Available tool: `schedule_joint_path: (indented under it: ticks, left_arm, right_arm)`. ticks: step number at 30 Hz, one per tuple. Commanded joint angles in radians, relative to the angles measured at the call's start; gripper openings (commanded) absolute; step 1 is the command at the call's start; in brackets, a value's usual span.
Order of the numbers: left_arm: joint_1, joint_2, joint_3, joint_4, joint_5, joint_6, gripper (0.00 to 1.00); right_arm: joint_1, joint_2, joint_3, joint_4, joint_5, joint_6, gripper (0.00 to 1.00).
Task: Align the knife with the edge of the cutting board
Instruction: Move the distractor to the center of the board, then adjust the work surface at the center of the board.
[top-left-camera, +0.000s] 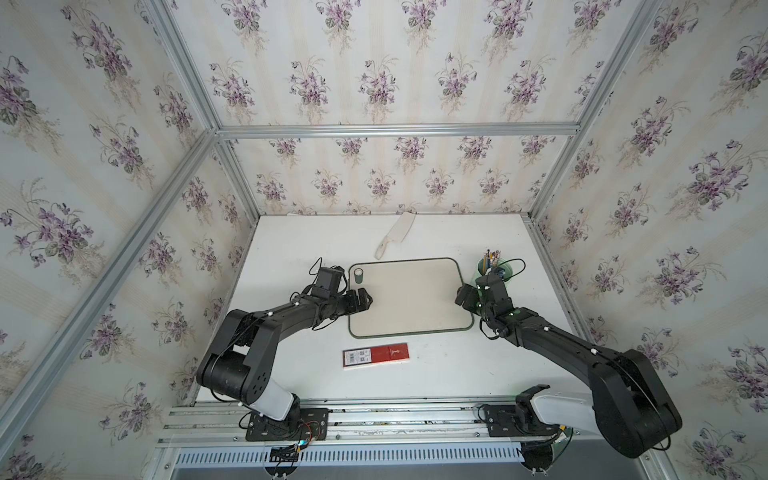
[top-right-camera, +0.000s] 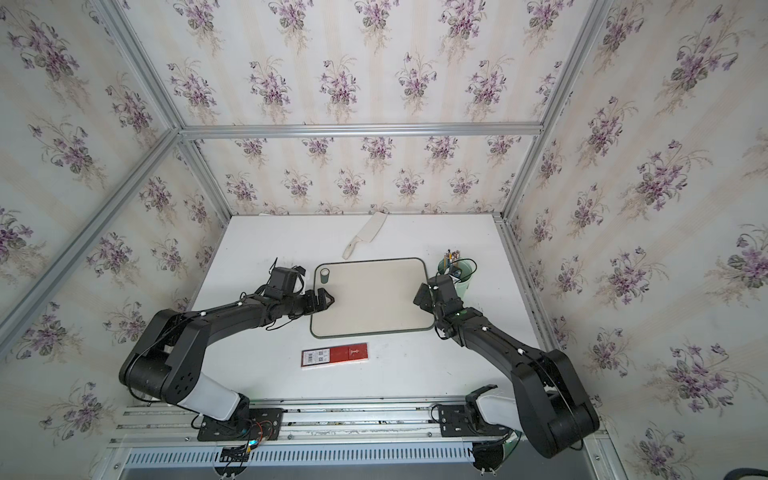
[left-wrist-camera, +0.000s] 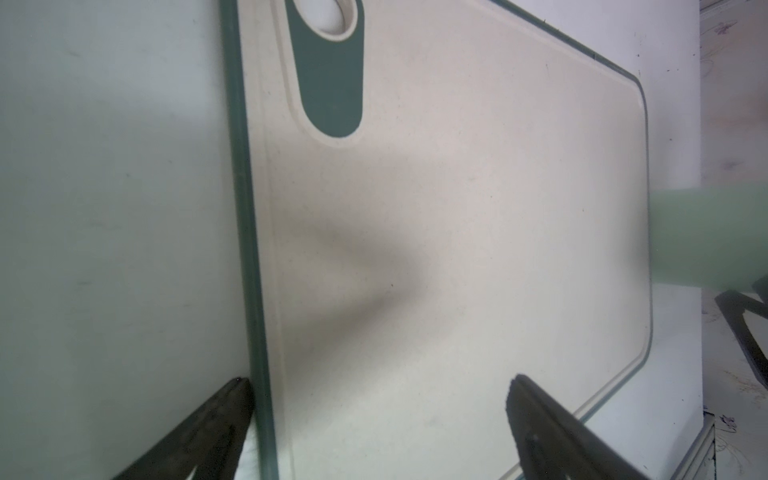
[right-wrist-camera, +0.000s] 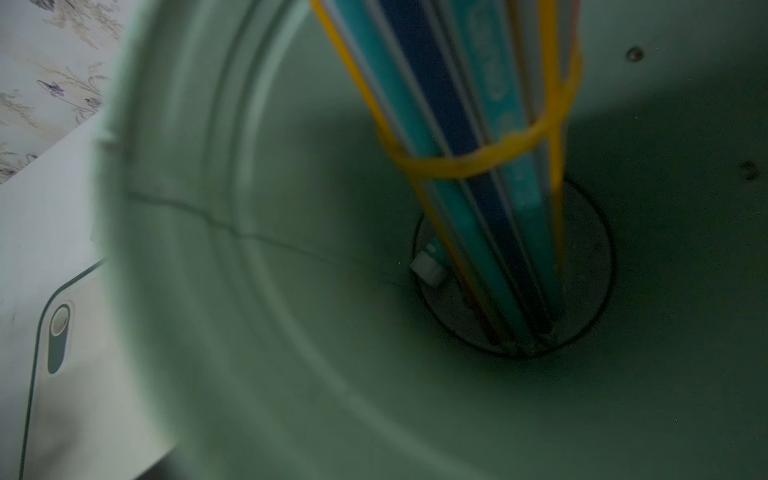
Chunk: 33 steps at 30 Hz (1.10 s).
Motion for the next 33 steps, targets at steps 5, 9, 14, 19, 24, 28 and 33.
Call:
schedule_joint_path:
  ticks: [5, 9, 14, 19, 24, 28, 33]
  left_arm:
    - [0.022, 0.098, 0.089, -0.236, -0.104, 0.039, 0.99]
    - [0.037, 0.139, 0.132, -0.238, -0.096, 0.049, 0.99]
    - [0.066, 0.222, 0.207, -0.229, -0.056, 0.061, 1.0]
    - [0.075, 0.275, 0.27, -0.217, -0.04, 0.063, 1.0]
    - [0.076, 0.348, 0.36, -0.239, -0.014, 0.069, 0.99]
    - [0.075, 0.395, 0.419, -0.251, -0.014, 0.076, 0.99]
    - [0.076, 0.448, 0.493, -0.272, 0.02, 0.089, 1.0]
  right_arm:
    - [-0.146, 0.125, 0.091, 0.065, -0.044, -0.039, 0.93]
    - [-0.206, 0.177, 0.137, 0.072, -0.06, -0.037, 0.92]
    - [-0.212, 0.195, 0.172, 0.086, -0.044, -0.063, 0.94]
    - [-0.212, 0.15, 0.149, 0.089, -0.092, -0.064, 0.96]
    - [-0.211, 0.064, 0.066, 0.096, -0.143, -0.044, 0.96]
    - [-0.211, 0.009, 0.002, 0.101, -0.188, -0.031, 0.95]
    - [-0.21, -0.02, -0.047, 0.096, -0.233, -0.034, 0.94]
